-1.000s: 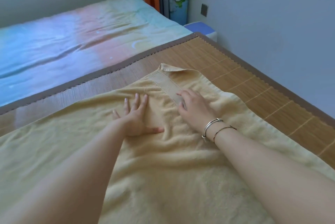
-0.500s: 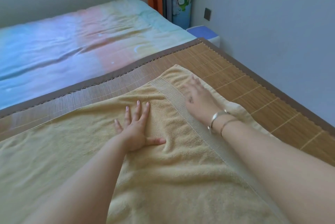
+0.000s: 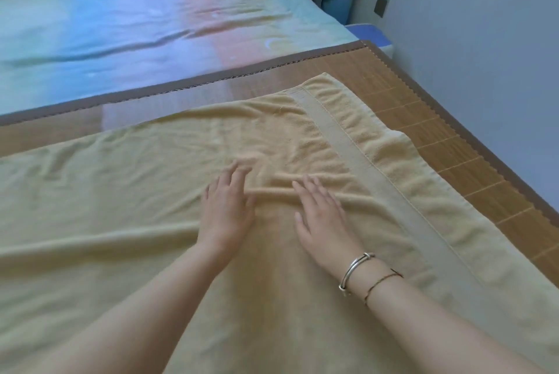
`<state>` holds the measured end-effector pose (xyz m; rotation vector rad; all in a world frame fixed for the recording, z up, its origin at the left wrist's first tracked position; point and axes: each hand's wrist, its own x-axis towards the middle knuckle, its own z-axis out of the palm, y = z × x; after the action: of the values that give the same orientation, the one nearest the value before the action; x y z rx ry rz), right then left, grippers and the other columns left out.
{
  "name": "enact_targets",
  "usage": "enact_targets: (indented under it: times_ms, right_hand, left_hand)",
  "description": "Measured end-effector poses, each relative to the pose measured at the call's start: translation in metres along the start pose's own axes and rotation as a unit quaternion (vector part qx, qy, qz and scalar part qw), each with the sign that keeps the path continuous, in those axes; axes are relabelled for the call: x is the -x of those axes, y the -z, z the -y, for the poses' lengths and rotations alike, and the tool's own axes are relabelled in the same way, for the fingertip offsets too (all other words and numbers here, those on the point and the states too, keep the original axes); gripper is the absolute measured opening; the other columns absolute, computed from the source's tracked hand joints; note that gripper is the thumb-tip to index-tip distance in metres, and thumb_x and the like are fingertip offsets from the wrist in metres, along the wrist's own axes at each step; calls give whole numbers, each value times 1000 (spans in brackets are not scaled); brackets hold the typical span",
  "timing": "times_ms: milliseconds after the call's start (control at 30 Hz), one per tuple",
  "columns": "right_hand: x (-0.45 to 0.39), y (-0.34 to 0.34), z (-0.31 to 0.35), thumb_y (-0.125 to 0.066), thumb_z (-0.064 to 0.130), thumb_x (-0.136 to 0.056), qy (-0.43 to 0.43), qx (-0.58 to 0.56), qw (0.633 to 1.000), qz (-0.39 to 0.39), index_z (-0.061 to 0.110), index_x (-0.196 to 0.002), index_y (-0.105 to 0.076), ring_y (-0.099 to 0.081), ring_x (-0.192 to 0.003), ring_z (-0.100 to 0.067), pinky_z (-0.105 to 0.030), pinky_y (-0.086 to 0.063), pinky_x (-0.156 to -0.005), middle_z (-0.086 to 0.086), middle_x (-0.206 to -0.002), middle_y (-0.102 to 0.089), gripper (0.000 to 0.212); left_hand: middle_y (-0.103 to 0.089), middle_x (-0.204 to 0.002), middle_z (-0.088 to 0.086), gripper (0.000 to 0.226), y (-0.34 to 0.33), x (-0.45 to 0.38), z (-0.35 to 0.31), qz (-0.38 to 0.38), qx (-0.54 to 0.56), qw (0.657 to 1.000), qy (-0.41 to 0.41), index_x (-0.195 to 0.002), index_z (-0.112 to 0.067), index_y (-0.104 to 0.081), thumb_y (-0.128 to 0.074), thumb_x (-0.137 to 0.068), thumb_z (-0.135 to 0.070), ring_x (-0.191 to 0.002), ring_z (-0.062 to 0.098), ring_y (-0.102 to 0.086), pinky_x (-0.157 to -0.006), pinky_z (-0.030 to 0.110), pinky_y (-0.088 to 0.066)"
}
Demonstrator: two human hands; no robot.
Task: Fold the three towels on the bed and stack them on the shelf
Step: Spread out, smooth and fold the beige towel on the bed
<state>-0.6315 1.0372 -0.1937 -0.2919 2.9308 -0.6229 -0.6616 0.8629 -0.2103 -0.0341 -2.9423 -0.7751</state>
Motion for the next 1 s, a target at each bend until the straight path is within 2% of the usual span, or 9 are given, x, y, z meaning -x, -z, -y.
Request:
enact_targets:
  times_ms: [100, 233, 400, 533, 633, 733, 833, 933, 1000]
  right_hand:
    - [21, -16, 48, -33, 26, -99, 37, -14, 998, 39, 23, -151, -12, 6, -147, -9, -32, 3, -118, 5, -160, -1, 56]
    - [48, -48, 112, -32, 28, -99, 81, -8, 994, 77, 23, -151, -7, 8, -146, -10, -32, 5, -118, 4, -160, 1, 59]
    - [92, -87, 188, -35, 29, -99, 128, 10, 986, 108, 23, -151, -6, 6, -147, -12, -31, 6, -117, 1, -160, -1, 60]
    - [131, -112, 239, -37, 30, -98, 155, 24, 980, 123, 22, -151, -11, 3, -147, -12, -33, 3, -118, 2, -160, -3, 59]
    - [153, -133, 272, -42, 33, -96, 179, 18, 977, 111, 22, -147, -23, -11, -145, -15, -34, -7, -119, 1, -156, -18, 56]
    - [173, -158, 305, -44, 40, -92, 231, 22, 971, 62, 25, -130, -42, -34, -125, -16, -31, -28, -108, 4, -132, -42, 40]
    - [189, -178, 329, -48, 43, -87, 309, 15, 951, 21, 22, -103, -52, -38, -93, -9, -27, -37, -87, 7, -100, -48, 26]
    - [202, -189, 341, -56, 48, -86, 328, 35, 940, 80, 21, -102, -53, -45, -87, -10, -25, -40, -79, 7, -98, -50, 31]
    - [217, -192, 352, -57, 44, -86, 311, 68, 939, 127, 22, -104, -50, -48, -90, -12, -27, -42, -80, 8, -99, -50, 29]
  left_hand:
    - [-36, -150, -3, 54, 44, 64, 66, 43, -83, 996, -10, -135, -25, -46, -61, -84, -15, -136, 25, -35, -112, 41, -25]
    - [-43, -146, 2, 50, 94, 133, 145, 83, -104, 991, 6, -125, -19, -56, -68, -78, -11, -134, 29, -40, -106, 47, -34]
    - [-55, -135, 3, 37, 135, 207, 205, 94, -97, 991, -13, -114, -31, -51, -43, -79, -39, -111, 31, -60, -87, 45, -50]
    - [-50, -140, -1, 44, 162, 259, 240, 111, -83, 989, -51, -117, -25, -57, -38, -85, -47, -122, 25, -54, -98, 40, -47]
    - [-53, -133, -3, 37, 180, 296, 266, 121, -99, 981, -112, -114, -25, -55, -40, -89, -47, -116, 21, -56, -95, 35, -47]
    - [-54, -123, -7, 28, 197, 335, 296, 104, -109, 974, -168, -109, -24, -52, -48, -89, -43, -112, 14, -51, -96, 28, -38]
    - [-55, -114, -6, 26, 208, 370, 319, 62, -143, 969, -193, -104, -24, -53, -50, -88, -44, -103, 14, -50, -88, 26, -41]
    - [-54, -100, -11, 29, 217, 392, 335, 52, -162, 976, -139, -97, -28, -53, -47, -88, -54, -91, 10, -53, -69, 22, -43]
    - [-54, -93, -10, 20, 229, 415, 341, 45, -177, 979, -92, -93, -25, -52, -51, -87, -44, -87, 13, -56, -63, 23, -38]
